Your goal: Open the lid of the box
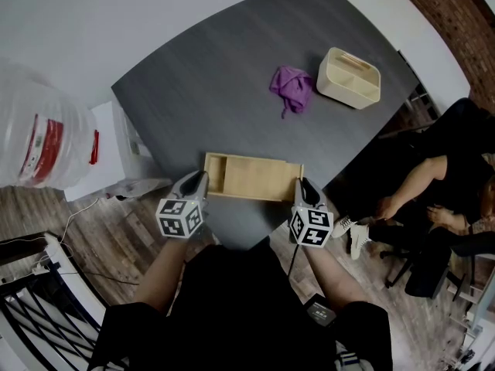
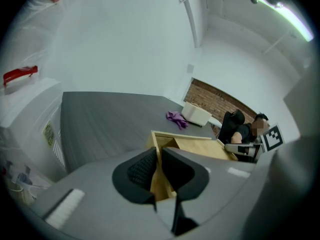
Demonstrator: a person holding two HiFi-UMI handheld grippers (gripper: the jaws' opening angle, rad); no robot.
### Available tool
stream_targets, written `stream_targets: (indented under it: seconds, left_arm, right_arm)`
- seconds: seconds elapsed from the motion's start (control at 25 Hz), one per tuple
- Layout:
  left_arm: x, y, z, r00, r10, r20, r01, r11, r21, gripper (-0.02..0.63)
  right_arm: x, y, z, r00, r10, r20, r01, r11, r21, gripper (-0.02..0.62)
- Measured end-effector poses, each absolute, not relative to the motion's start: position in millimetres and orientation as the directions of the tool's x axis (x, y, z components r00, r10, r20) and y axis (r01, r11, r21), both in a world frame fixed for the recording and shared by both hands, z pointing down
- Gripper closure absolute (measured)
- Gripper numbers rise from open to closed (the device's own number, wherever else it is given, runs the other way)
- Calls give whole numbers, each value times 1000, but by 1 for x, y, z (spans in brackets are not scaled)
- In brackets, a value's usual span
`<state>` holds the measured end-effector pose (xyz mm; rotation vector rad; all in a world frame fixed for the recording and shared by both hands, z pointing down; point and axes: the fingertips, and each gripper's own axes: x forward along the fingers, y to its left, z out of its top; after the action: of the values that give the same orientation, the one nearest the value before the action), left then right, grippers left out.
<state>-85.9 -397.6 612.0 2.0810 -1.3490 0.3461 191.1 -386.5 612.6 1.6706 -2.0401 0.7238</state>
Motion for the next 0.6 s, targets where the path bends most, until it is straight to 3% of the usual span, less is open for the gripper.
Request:
stream_targets:
  seconds: [0.6]
  left_arm:
    - [-88, -399, 613, 440, -718, 540, -888, -260, 378, 574]
  right_arm:
    - [210, -386, 613, -151, -780, 607, -988, 99, -119, 551]
